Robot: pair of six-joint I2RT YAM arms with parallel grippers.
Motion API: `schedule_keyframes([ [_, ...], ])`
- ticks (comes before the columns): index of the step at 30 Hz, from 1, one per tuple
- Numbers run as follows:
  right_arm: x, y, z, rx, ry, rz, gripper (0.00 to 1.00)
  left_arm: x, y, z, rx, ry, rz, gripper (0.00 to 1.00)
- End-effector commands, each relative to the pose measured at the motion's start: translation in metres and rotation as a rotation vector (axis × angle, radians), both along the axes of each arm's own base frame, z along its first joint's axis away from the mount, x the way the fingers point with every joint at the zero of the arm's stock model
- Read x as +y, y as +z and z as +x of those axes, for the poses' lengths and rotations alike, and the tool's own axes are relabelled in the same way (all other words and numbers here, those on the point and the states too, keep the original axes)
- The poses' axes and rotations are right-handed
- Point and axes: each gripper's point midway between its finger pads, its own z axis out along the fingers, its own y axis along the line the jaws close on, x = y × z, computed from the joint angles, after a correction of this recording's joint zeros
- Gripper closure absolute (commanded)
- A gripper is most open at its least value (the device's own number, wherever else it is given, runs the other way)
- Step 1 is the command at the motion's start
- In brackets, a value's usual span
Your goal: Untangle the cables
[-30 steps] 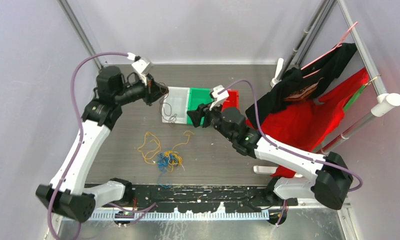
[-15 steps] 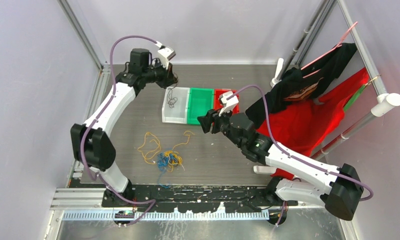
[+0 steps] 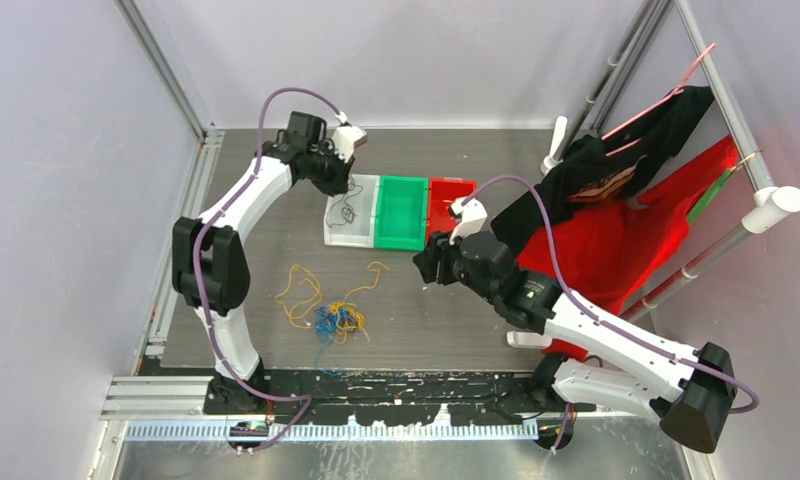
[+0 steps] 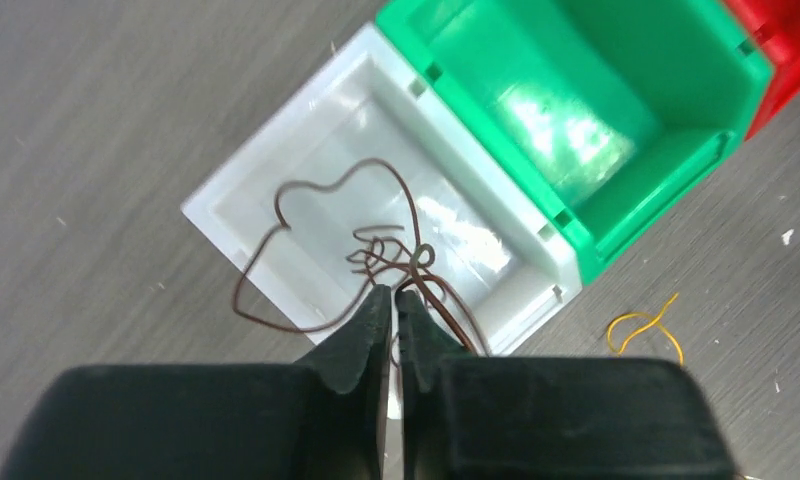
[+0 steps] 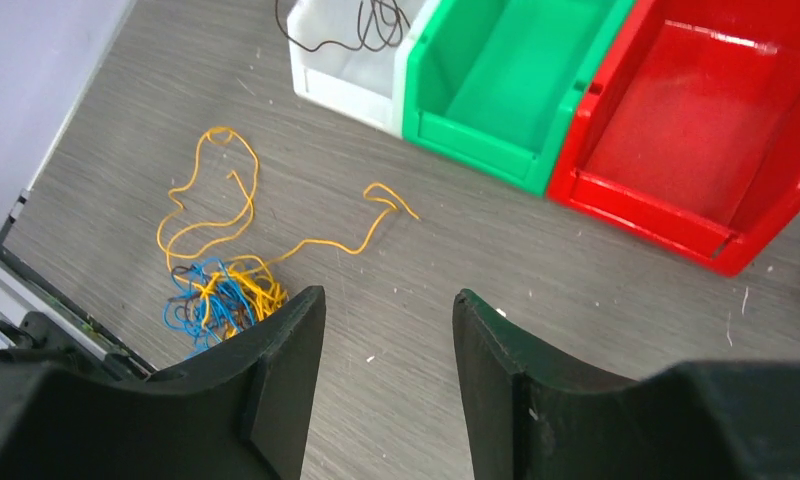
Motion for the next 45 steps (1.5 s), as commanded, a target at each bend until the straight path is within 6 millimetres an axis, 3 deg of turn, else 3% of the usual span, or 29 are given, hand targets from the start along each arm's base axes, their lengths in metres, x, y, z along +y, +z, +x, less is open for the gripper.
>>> schedule_keyframes([
  [1,-0.004,0.017,0.001,0.026,-0.047,0.041,0.45,0.017,-0.02,-0.001,0.052,0.007,0.137,0.85],
  [6,-0.002,0.019,0.007,0.013,-0.068,0.05,0.45,0.01,-0.014,-0.012,0.1,-0.03,0.108,0.53],
  [10,0.003,0.015,0.012,0.012,-0.067,0.047,0.46,0.01,0.003,-0.022,0.114,-0.034,0.073,0.44],
  [14,0.011,0.007,0.014,0.023,-0.053,0.055,0.46,0.017,0.017,-0.026,0.121,0.018,0.041,0.43],
  [19,0.019,-0.009,0.013,0.052,-0.041,0.067,0.46,0.041,-0.013,-0.015,0.153,0.145,0.099,0.48],
  [24,0.04,-0.024,0.008,0.096,0.039,0.075,0.46,0.051,-0.043,-0.005,0.158,0.217,0.119,0.5],
  [32,0.105,-0.032,-0.025,0.038,0.323,0.023,0.4,0.068,-0.074,0.011,0.16,0.288,0.153,0.58],
  [38,0.15,-0.043,-0.035,0.049,0.513,0.01,0.38,0.095,-0.079,0.007,0.134,0.336,0.154,0.6],
  [42,0.163,-0.057,-0.02,0.069,0.504,-0.024,0.38,0.107,-0.076,-0.003,0.14,0.355,0.14,0.61],
  [45,0.159,-0.067,-0.002,0.106,0.401,-0.056,0.4,0.107,-0.066,-0.012,0.136,0.351,0.106,0.6],
])
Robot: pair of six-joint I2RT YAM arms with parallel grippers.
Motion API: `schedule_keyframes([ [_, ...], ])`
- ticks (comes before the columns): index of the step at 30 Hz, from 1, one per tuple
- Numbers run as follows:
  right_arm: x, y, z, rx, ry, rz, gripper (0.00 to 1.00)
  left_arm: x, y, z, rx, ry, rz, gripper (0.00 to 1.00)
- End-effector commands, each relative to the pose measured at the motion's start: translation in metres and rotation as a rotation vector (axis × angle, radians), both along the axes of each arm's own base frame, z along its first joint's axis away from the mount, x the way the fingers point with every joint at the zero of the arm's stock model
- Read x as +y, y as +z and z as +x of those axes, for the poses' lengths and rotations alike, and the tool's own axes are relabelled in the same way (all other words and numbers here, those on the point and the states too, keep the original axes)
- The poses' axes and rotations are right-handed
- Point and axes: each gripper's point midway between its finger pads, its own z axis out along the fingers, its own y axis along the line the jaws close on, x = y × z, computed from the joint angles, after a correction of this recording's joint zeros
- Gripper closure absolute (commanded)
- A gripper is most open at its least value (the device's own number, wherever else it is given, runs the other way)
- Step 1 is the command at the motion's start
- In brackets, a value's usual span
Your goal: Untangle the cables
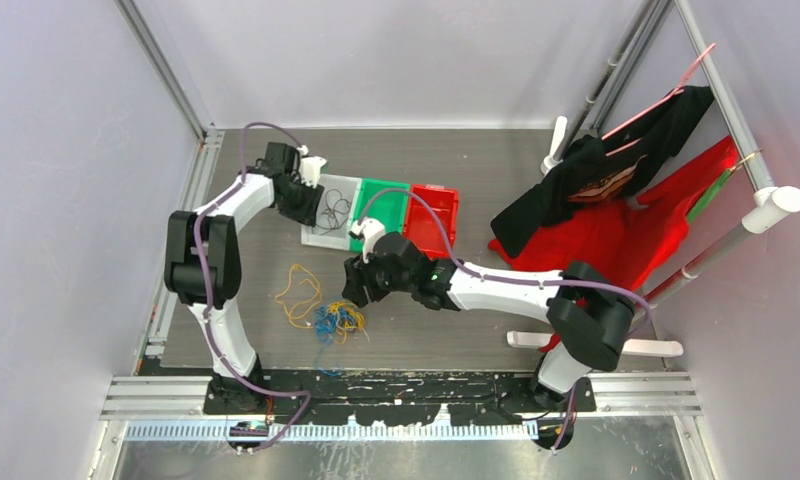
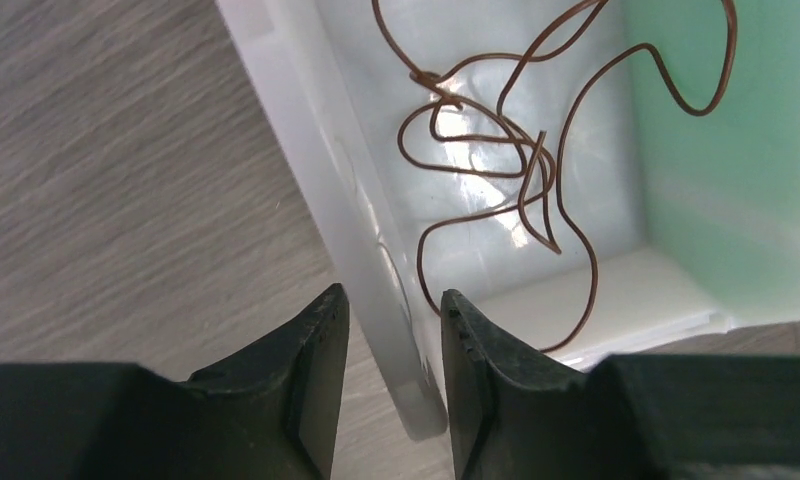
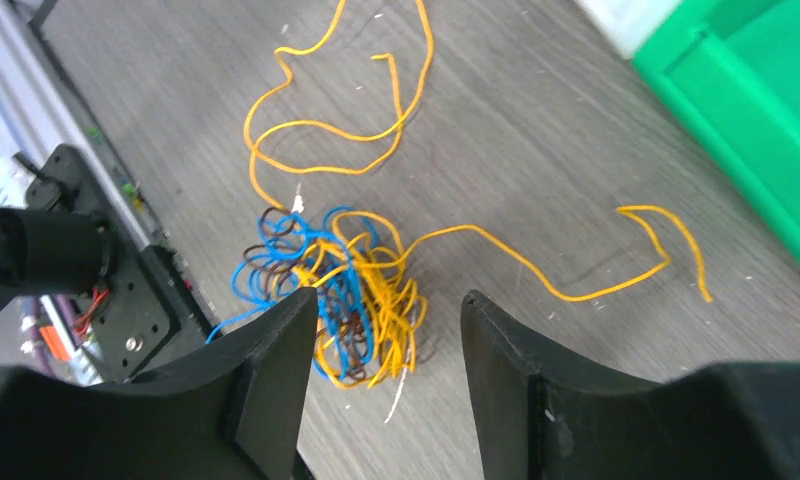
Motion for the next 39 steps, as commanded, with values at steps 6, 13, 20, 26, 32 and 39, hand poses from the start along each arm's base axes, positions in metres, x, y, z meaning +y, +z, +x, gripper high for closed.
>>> schedule_keyframes([
  [6,-0.012,-0.005,0.051,0.005,-0.308,-0.054,0.43,-0.023,0.085,-0.011,-0.113,0.033,-0.228,0.43],
  [13,-0.032,-0.036,0.071,0.079,-0.475,-0.128,0.46,-0.036,0.109,-0.035,-0.103,0.03,-0.345,0.43],
  [20,-0.025,-0.056,0.081,0.096,-0.499,-0.16,0.51,-0.032,0.146,-0.063,-0.122,-0.009,-0.395,0.41],
  [26,-0.012,-0.052,0.092,0.06,-0.502,-0.096,0.87,-0.032,0.172,-0.087,-0.148,-0.07,-0.41,0.39],
  [32,0.014,0.041,0.093,-0.012,-0.388,0.146,0.99,-0.035,0.2,-0.1,-0.2,-0.151,-0.46,0.39],
  [39,0.024,0.186,0.077,-0.127,-0.213,0.498,0.99,-0.056,0.226,-0.15,-0.206,-0.357,-0.586,0.39],
])
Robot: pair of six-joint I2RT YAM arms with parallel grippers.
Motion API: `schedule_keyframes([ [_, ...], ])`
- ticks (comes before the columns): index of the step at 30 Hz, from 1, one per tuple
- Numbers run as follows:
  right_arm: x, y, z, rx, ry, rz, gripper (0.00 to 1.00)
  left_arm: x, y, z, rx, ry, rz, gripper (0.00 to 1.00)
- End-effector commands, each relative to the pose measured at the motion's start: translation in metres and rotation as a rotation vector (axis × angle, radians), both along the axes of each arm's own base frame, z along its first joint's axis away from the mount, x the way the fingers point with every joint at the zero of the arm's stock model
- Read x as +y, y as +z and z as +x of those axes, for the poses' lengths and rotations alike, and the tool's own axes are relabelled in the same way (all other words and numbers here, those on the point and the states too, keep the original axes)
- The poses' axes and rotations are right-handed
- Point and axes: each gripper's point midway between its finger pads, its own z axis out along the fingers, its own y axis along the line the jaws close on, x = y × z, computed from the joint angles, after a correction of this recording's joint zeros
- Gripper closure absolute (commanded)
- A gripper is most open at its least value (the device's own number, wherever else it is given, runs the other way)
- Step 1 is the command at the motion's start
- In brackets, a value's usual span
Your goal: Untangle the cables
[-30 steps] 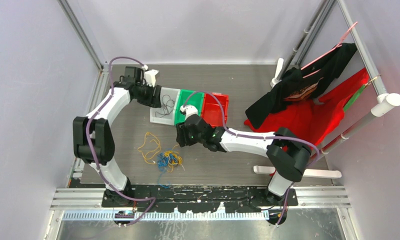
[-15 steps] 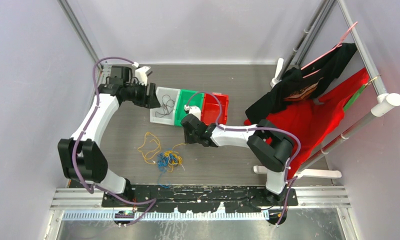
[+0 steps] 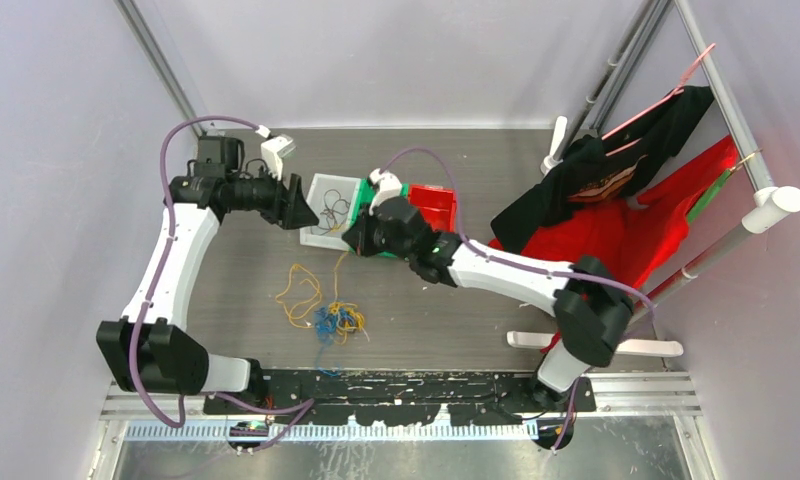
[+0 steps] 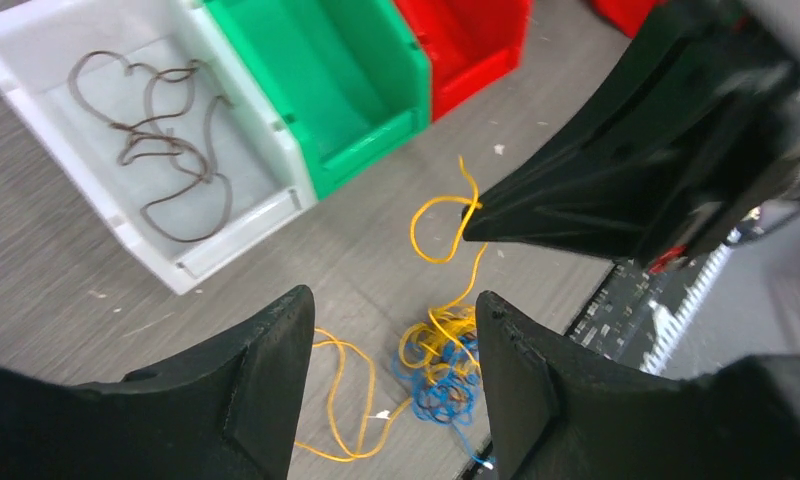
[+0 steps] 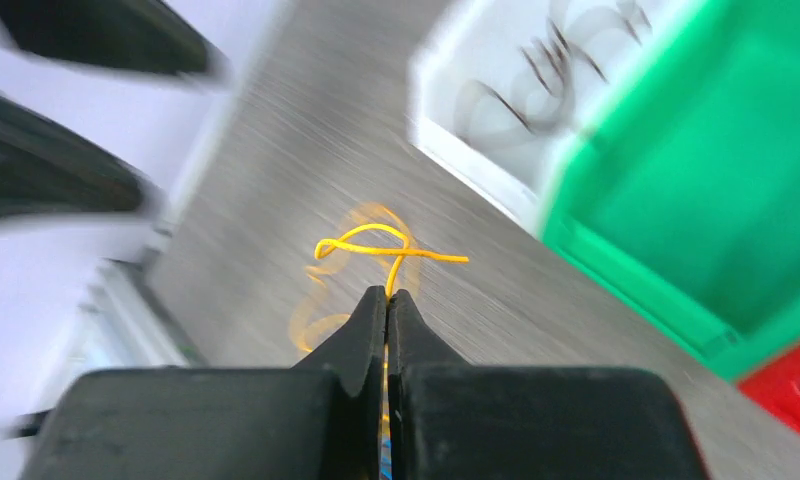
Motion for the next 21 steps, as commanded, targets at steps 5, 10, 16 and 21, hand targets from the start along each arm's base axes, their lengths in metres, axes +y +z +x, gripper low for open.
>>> schedule_keyframes([
  [5,0.022,0.213,-0.023,-0.271,0.2,0.526,0.99,-0.029,0.059,-0.078,-0.18,-0.287,-0.181,0.39],
  [10,0.024,0.253,-0.039,-0.244,0.255,0.696,0.99,-0.038,0.062,-0.103,-0.197,-0.351,-0.276,0.41],
  [16,0.026,0.287,-0.05,-0.213,0.299,0.848,0.99,-0.044,0.07,-0.107,-0.294,-0.327,-0.343,0.41],
  [21,0.029,0.316,-0.057,-0.241,0.336,0.9,0.99,-0.048,0.062,-0.107,-0.357,-0.258,-0.344,0.42],
])
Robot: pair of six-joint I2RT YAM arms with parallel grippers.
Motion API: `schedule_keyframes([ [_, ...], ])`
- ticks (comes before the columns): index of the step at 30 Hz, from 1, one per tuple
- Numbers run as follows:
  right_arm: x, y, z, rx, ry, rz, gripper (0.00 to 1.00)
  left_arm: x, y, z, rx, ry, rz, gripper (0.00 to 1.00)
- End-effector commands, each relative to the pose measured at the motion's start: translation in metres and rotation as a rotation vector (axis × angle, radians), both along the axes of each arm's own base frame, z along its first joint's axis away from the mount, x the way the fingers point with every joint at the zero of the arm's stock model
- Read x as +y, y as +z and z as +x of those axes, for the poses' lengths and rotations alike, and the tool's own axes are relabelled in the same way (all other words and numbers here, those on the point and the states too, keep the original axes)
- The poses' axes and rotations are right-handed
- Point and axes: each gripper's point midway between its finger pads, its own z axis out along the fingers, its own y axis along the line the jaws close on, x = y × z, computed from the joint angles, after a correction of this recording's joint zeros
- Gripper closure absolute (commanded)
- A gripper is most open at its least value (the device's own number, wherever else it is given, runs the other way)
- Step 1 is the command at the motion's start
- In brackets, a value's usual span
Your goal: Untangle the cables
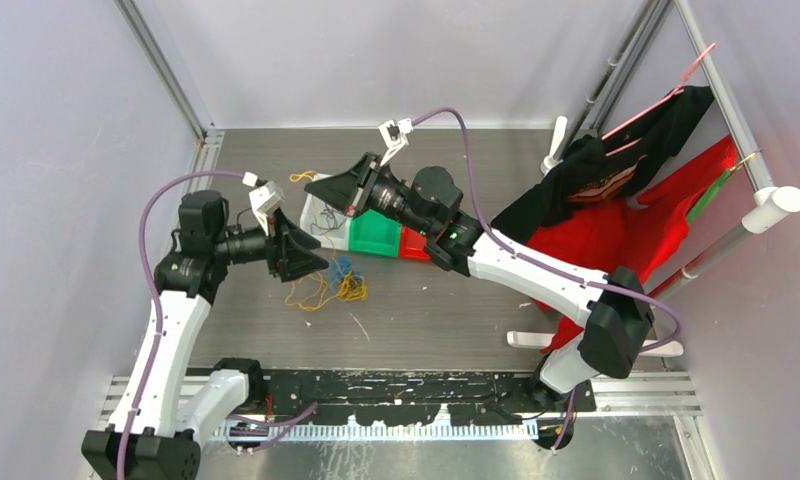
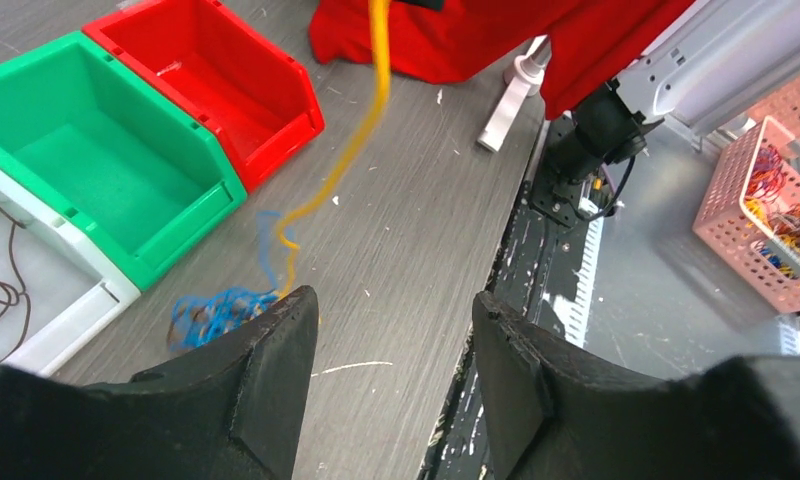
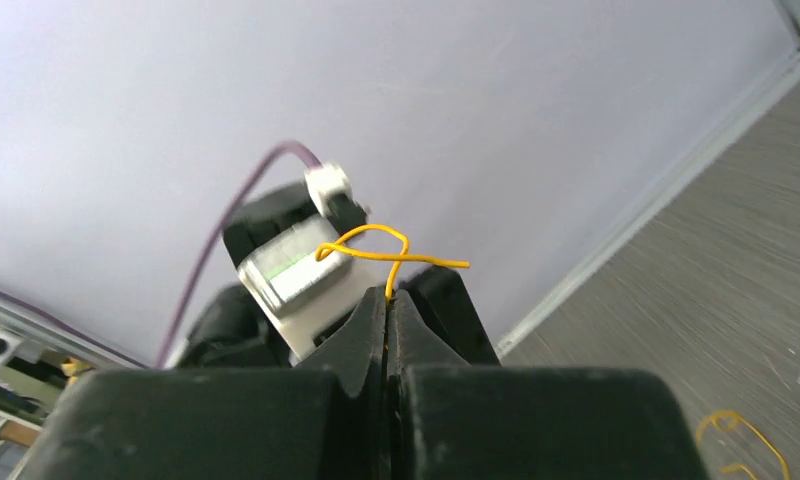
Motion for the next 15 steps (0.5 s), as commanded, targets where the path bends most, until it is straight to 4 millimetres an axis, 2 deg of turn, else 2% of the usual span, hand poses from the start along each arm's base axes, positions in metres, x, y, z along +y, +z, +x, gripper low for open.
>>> schedule_keyframes([
  [1,-0.003,0.076,-0.018,-0.093,0.063,0.184,0.99,-0.008,0.021,0.008,-0.132,0.046,-0.047,0.42],
  [5,0.002,0.086,-0.023,-0.107,0.084,0.202,0.99,-0.011,0.02,0.016,-0.143,0.079,-0.048,0.44],
  [7,0.002,0.089,-0.025,-0.115,0.087,0.209,0.99,-0.012,0.022,0.02,-0.144,0.088,-0.045,0.5],
  [10,0.0,0.088,-0.026,-0.129,0.084,0.203,0.99,-0.009,0.022,0.029,-0.161,0.133,-0.022,0.66],
  [14,-0.007,0.081,-0.028,-0.147,0.065,0.188,0.99,-0.008,0.024,0.024,-0.167,0.118,-0.009,0.94],
  [15,-0.008,0.078,-0.028,-0.154,0.061,0.18,0.99,-0.009,0.025,0.022,-0.168,0.106,-0.01,0.98],
])
